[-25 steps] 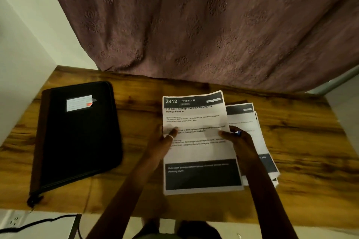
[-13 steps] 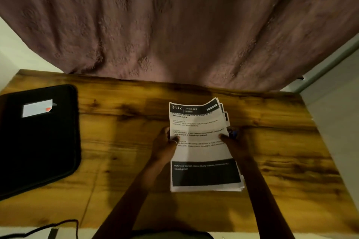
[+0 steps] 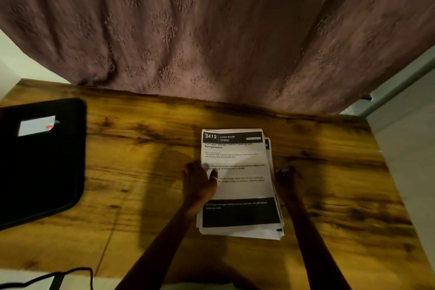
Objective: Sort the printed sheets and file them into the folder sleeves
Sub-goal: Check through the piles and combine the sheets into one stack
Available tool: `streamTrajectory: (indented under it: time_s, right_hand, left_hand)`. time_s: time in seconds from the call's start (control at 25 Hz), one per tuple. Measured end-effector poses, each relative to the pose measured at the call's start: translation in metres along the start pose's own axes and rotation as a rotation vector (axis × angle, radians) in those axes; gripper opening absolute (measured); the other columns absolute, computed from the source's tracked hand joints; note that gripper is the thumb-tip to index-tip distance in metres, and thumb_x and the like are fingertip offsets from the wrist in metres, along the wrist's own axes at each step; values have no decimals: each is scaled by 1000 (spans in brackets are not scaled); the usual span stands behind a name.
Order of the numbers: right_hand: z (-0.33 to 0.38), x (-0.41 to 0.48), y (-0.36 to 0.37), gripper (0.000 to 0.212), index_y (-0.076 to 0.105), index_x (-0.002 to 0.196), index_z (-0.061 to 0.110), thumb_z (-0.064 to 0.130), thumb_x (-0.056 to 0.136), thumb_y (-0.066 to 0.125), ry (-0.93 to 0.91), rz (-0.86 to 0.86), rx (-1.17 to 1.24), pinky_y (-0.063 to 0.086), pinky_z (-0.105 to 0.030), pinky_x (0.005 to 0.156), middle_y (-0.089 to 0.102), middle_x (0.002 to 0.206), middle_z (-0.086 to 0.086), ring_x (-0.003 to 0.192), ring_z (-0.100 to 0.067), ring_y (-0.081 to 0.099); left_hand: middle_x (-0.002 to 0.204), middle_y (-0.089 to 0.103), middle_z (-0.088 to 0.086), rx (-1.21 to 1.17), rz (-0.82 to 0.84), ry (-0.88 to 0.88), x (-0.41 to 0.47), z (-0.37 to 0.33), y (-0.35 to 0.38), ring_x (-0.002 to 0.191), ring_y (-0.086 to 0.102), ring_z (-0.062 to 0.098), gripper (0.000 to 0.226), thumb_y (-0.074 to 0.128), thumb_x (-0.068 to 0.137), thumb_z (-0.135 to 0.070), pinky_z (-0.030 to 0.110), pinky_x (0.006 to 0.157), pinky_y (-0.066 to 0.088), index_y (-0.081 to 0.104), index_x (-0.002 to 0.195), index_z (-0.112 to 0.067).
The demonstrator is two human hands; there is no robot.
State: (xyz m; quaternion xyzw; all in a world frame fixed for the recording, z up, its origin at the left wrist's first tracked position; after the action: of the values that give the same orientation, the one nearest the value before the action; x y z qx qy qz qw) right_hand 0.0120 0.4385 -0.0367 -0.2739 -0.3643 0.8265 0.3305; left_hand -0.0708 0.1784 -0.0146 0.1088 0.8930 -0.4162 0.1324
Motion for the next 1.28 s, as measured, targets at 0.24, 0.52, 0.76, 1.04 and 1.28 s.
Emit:
streamTrajectory:
  time_s: [0.24,0.52,0.76,1.04,1.28]
  right_hand:
    - [15,2,21,10,54,99,19,26,101,47,-8,75,30,54,-49,87,57,93,-7,90,-30,62]
    - [-4,7,-7,21,58,113,5,21,99,53,-63,-47,64,49,-40,86,62,110,-18,99,-33,61]
    - [-23,27,-15,53,31,146,-1,21,101,44,-1,87,-340,27,-51,111,28,149,-29,136,-46,29]
    - [-19,24,-13,33,55,122,11,28,94,58,-109,-9,-271,46,-43,95,56,124,-15,115,-33,51]
    - [-22,19,-12,36,54,117,21,42,90,61,-97,-7,-224,44,-29,76,59,115,-10,107,-26,55]
  left_hand:
    - [147,37,10,4,27,13,6,-6,8,135,39,29,59,66,93,-35,43,109,43,40,145,-24]
    - [144,38,10,32,13,19,16,9,13,134,38,30,65,72,87,-27,42,104,45,40,143,-23]
    - [145,37,11,62,-2,17,21,13,19,136,36,31,68,74,85,-28,43,109,40,40,144,-23]
    - [146,36,10,77,-19,31,19,11,17,136,35,31,68,74,85,-28,41,107,40,40,144,-24]
    - [145,36,10,72,-14,16,20,13,18,135,37,32,71,76,84,-29,42,106,44,40,144,-23]
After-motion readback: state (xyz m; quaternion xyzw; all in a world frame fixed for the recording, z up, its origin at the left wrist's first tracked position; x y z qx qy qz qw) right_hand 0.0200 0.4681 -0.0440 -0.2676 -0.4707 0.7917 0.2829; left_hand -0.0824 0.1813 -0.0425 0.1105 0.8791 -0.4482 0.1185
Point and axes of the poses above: each hand's wrist, its own x-axis towards the middle knuckle, its own y-axis out of the palm, z = x × y, the point moved 3 cm from there along x, towards the middle knuckle
